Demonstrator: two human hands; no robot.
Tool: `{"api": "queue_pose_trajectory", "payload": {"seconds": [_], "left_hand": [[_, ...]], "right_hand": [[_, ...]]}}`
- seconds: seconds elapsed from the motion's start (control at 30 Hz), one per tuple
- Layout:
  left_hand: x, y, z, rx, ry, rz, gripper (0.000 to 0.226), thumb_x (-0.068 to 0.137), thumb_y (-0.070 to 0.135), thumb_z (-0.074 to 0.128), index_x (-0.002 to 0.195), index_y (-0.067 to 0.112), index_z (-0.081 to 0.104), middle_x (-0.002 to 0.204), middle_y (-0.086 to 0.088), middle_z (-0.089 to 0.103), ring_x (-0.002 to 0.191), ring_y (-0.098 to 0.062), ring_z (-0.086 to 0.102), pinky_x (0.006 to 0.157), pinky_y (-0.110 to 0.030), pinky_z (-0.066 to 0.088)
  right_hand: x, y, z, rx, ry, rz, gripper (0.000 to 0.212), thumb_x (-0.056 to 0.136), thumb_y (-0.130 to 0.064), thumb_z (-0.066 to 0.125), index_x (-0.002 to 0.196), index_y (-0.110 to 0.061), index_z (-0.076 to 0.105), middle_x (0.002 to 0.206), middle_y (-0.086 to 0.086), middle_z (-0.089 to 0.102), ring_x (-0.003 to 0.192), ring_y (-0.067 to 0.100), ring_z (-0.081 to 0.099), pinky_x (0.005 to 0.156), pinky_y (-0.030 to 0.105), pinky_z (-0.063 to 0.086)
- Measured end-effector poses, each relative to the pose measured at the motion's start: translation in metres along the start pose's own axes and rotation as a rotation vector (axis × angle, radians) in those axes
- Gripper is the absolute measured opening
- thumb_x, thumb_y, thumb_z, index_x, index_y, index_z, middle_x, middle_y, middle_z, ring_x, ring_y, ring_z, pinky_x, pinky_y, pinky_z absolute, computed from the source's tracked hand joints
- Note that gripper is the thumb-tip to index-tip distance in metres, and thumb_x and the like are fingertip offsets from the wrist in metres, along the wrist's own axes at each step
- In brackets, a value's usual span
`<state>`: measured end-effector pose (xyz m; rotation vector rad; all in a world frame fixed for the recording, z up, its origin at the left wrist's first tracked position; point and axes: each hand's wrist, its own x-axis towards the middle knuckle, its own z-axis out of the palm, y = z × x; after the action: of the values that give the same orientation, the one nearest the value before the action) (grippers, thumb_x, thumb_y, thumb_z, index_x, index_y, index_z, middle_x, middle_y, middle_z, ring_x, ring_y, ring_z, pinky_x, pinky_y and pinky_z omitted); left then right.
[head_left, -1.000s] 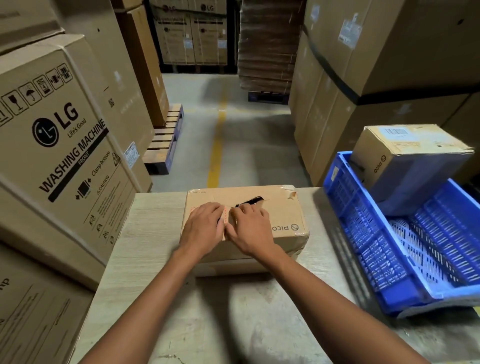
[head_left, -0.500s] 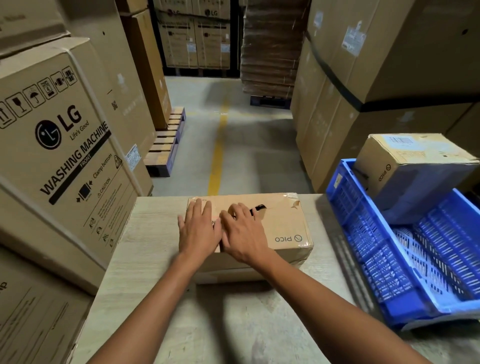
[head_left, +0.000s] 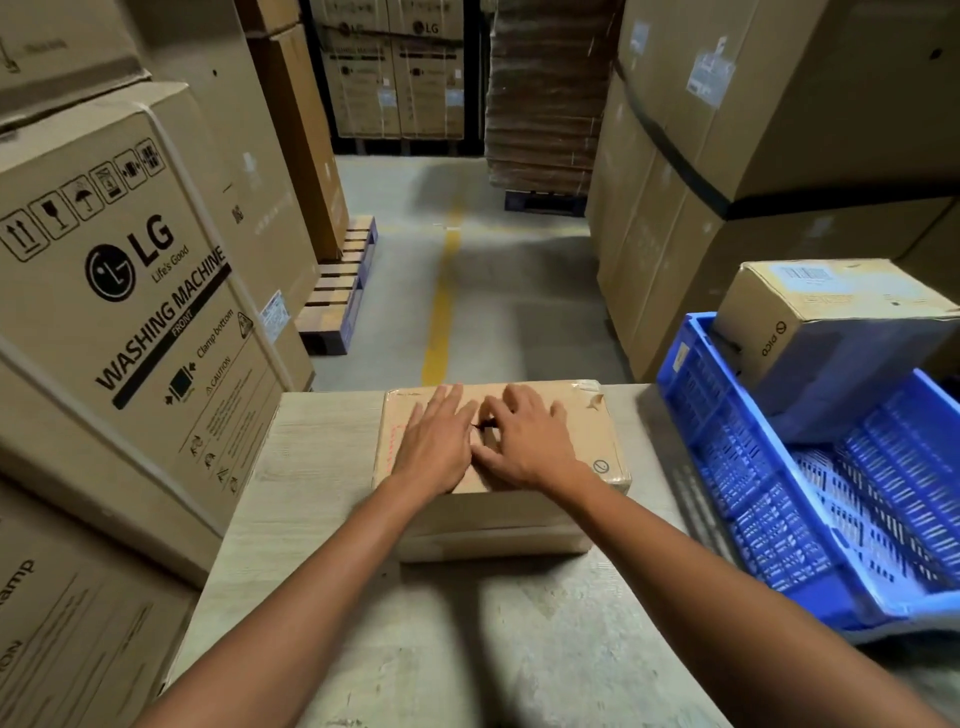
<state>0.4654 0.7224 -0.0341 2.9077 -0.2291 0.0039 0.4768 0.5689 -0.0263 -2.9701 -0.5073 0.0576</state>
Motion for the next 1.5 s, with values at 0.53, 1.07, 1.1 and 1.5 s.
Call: {"api": "queue_pose_trajectory", "payload": {"seconds": [0.53, 1.07, 1.1, 1.5], "left_hand": [[-0.028, 0.028, 0.02, -0.085, 0.405, 0.251, 0.009, 0.086, 0.016, 0.063, 0.078, 0.012, 0.065, 0.082, -0.005, 0.056, 0.08, -0.025, 0.052, 0.064, -0.041, 0.047], [0.009, 0.075, 0.021, -0.009, -0.172, 0.226, 0.058, 0.101, 0.03, 0.032, 0.158, 0.029, 0.019, 0.168, 0.001, 0.007, 0.154, -0.02, 0.002, 0.121, -0.057, 0.01], [0.011, 0.074, 0.02, -0.011, -0.184, 0.222, 0.057, 0.101, 0.031, 0.033, 0.157, 0.03, 0.021, 0.167, 0.001, 0.01, 0.154, -0.019, 0.005, 0.121, -0.057, 0.01], [0.004, -0.014, -0.003, -0.135, 0.065, -0.538, 0.068, 0.095, 0.058, 0.05, 0.152, 0.026, 0.032, 0.156, -0.02, 0.021, 0.14, -0.044, 0.024, 0.108, -0.064, 0.029]], "right_hand": [[-0.049, 0.023, 0.031, 0.099, 0.518, 0.112, 0.017, 0.087, -0.031, 0.063, 0.086, -0.014, 0.062, 0.093, 0.006, 0.057, 0.081, 0.027, 0.052, 0.066, 0.037, 0.039], [-0.051, 0.062, 0.007, 0.041, -0.014, 0.211, 0.093, 0.081, -0.063, -0.002, 0.159, -0.02, 0.022, 0.169, 0.008, 0.008, 0.156, 0.024, 0.001, 0.121, 0.052, 0.018], [-0.051, 0.063, 0.004, 0.04, -0.014, 0.208, 0.091, 0.081, -0.064, 0.001, 0.157, -0.02, 0.026, 0.168, 0.009, 0.012, 0.156, 0.025, 0.006, 0.119, 0.052, 0.024], [-0.059, 0.063, 0.02, 0.714, 0.333, 0.809, 0.065, 0.081, -0.064, 0.067, 0.124, -0.016, 0.058, 0.124, 0.005, 0.062, 0.114, 0.028, 0.059, 0.09, 0.042, 0.052]]}}
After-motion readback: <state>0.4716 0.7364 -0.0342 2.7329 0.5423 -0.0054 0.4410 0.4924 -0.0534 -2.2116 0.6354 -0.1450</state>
